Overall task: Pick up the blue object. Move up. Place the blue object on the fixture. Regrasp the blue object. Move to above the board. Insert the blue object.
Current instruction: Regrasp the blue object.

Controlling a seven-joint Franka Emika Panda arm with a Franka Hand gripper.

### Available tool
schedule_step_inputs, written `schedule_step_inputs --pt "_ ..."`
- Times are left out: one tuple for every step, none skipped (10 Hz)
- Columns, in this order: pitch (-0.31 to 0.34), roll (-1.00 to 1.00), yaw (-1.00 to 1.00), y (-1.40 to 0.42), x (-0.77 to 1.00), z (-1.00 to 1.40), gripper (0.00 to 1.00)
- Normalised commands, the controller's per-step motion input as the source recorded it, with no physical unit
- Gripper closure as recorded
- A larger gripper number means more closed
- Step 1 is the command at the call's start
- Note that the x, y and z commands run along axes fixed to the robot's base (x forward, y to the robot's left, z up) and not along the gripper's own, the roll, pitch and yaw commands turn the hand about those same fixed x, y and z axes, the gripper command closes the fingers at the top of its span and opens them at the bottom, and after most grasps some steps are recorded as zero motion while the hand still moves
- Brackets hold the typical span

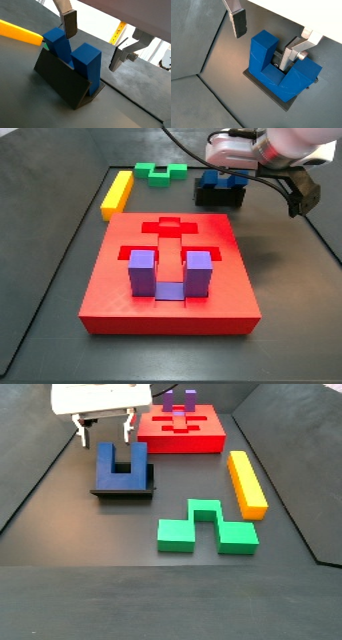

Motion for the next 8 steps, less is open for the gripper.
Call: schedule_step_inputs --pt "0.000 0.16 0.00 0.00 0.40 -0.37 0.00" --pt "0.000 0.24 0.00 0.00 0.30 -0.40 0.00" --pt "0.000 0.18 0.00 0.00 0.23 -0.25 0.00" --pt "0.060 0.15 0.00 0.00 0.28 -0.09 0.00" --pt "-0.020 0.00 0.00 0.00 0.00 0.00 0.00" --pt "0.000 0.03 0.00 0.00 0.00 0.00 0.00" --pt "0.000 0.13 0.00 0.00 0.00 -0.01 0.00" --pt "0.000 0.00 0.00 0.00 0.00 0.00 0.00"
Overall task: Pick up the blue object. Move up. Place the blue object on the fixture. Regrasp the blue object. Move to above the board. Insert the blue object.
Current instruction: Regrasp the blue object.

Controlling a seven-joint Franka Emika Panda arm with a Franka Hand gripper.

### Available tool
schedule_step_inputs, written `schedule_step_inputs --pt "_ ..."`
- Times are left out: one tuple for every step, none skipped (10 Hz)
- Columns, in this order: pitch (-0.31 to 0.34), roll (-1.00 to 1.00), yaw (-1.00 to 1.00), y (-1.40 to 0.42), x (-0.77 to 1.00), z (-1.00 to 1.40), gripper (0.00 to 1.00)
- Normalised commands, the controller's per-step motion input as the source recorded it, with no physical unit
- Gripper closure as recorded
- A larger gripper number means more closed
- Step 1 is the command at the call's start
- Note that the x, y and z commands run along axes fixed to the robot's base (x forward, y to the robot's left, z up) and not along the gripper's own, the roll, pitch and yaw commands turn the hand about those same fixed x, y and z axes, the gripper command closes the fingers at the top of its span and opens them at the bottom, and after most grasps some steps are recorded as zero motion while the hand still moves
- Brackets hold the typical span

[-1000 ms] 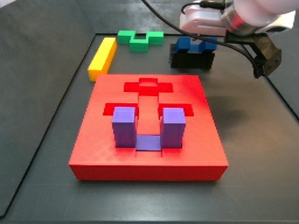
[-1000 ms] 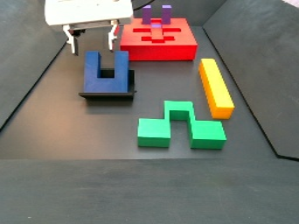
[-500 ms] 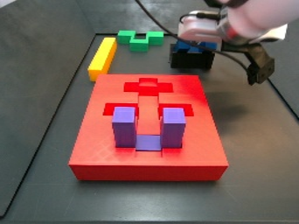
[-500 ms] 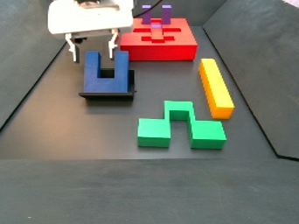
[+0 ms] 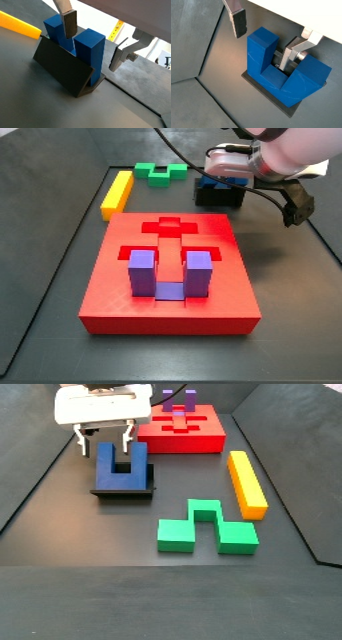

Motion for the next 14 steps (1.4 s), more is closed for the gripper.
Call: schedule_step_inputs --pt "0.000 0.00 0.00 0.00 0.00 0.00 1.00" --pt "0.000 0.00 0.00 0.00 0.00 0.00 1.00" --pt "0.000 0.00 0.00 0.00 0.00 0.00 1.00" --pt "0.000 0.00 0.00 0.00 0.00 0.00 1.00" --pt "0.000 0.00 0.00 0.00 0.00 0.00 1.00" --pt "0.000 0.00 0.00 0.00 0.00 0.00 1.00" --pt "0.000 0.00 0.00 0.00 0.00 0.00 1.00" --pt "0.000 0.00 0.00 0.00 0.00 0.00 1.00" --pt "0.000 0.00 0.00 0.00 0.00 0.00 1.00" --pt "0.000 0.00 0.00 0.00 0.00 0.00 1.00" --pt "0.000 0.00 0.00 0.00 0.00 0.00 1.00" --pt "0.000 0.00 0.00 0.00 0.00 0.00 1.00" --pt "0.000 0.00 0.00 0.00 0.00 0.00 1.00" --pt "0.000 0.00 0.00 0.00 0.00 0.00 1.00"
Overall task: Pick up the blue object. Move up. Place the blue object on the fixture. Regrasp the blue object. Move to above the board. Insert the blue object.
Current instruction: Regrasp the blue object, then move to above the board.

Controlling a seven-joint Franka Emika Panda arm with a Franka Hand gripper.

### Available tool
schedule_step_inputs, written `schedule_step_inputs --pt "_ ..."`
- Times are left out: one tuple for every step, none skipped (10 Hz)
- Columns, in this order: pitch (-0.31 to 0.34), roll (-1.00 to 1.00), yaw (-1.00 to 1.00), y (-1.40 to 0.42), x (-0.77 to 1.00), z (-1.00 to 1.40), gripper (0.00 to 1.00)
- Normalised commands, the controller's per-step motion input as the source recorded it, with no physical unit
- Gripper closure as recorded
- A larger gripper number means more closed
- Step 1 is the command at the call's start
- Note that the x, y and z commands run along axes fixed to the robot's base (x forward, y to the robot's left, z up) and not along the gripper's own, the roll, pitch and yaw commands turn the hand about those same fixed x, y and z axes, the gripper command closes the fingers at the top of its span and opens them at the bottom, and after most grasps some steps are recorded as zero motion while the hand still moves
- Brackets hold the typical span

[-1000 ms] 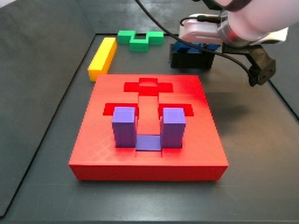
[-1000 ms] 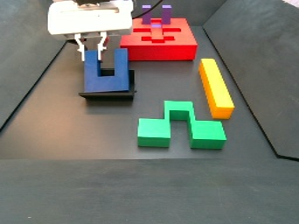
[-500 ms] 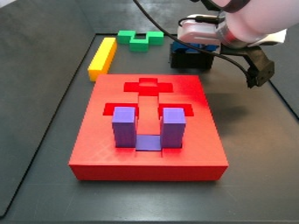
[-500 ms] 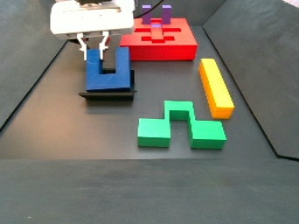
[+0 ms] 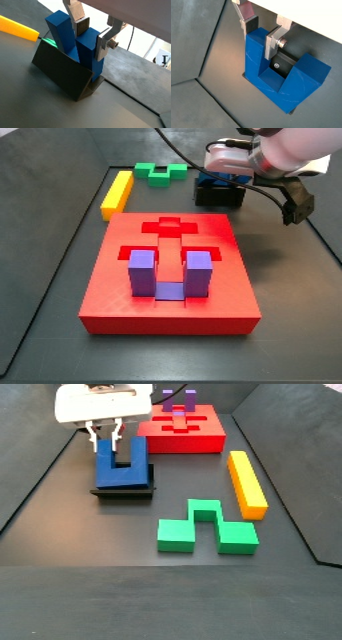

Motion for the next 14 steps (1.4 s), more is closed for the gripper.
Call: schedule_step_inputs --pt "0.000 0.00 0.00 0.00 0.00 0.00 1.00" --pt "0.000 0.00 0.00 0.00 0.00 0.00 1.00" --pt "0.000 0.00 0.00 0.00 0.00 1.40 1.00" --pt "0.040 0.02 -0.01 0.04 -0.04 1.40 1.00" --pt "0.021 -0.01 -0.01 0.04 -0.05 1.40 1.00" --pt "0.004 0.01 0.01 0.05 -0.07 1.40 1.00" --pt "0.031 0.00 0.01 0.03 -0.04 1.40 1.00" --pt "0.027 0.00 0.00 0.03 -0.05 1.40 1.00" --pt "0.028 -0.01 0.01 0.04 -0.04 1.40 1.00" --pt "0.039 0.00 0.01 0.00 -0.02 0.71 1.00" --pt "0.055 0.00 0.01 0.00 0.02 0.24 1.00" --pt "0.022 -1.00 0.06 -1.40 -1.28 0.26 1.00" --pt "0.009 -1.00 0.06 -1.40 -1.30 0.28 1.00" --pt "-0.032 -1.00 0.07 -1.40 -1.40 0.29 1.00"
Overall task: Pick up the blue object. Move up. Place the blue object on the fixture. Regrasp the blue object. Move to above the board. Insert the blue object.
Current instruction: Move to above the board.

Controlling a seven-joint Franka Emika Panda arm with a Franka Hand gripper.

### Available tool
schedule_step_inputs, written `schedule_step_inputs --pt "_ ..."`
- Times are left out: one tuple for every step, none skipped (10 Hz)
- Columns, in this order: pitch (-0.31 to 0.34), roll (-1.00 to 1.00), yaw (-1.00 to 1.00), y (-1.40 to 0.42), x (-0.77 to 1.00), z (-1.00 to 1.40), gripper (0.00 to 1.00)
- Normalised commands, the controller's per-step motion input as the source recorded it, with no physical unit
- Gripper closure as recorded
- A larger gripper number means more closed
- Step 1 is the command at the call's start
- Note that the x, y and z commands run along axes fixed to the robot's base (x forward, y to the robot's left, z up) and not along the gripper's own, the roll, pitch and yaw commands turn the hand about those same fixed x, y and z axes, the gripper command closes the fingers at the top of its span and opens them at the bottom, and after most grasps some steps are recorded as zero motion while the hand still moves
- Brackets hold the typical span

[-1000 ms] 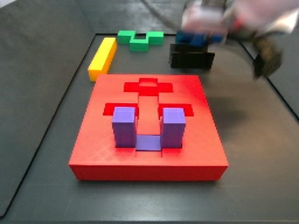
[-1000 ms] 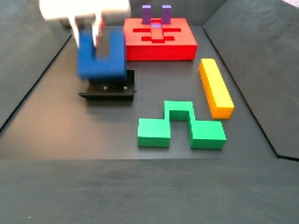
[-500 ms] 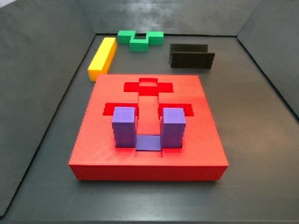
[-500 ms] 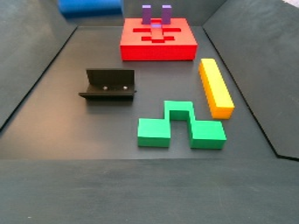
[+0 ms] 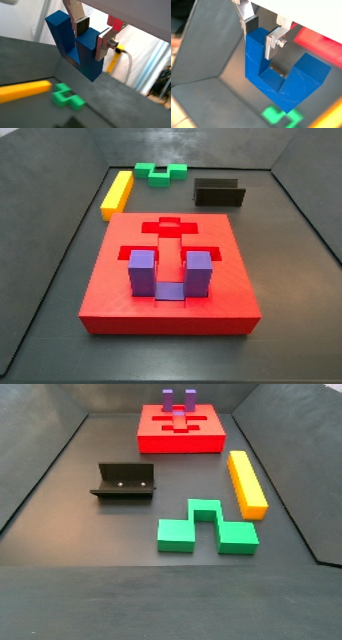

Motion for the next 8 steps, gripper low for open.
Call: schedule_step_inputs --pt "-0.053 -1.00 0.08 -1.32 -1.40 0.25 1.00" --pt "-0.065 -1.00 0.08 -1.30 -1.40 0.26 1.00" --pt "-0.084 -1.00 0.08 -1.25 -1.40 0.24 1.00" --pt "-0.095 -1.00 0.07 -0.54 -0.64 0.10 1.00" --pt "-0.098 -1.00 0.07 -0.12 -0.21 0.01 1.00" --pt "-0.084 -1.00 0.05 -0.05 -0.11 0.00 1.00" --pt "-0.096 -1.00 0.04 -0.04 -0.08 0.03 1.00" --pt "-0.122 -0.99 0.03 -0.02 -0.08 0.00 1.00"
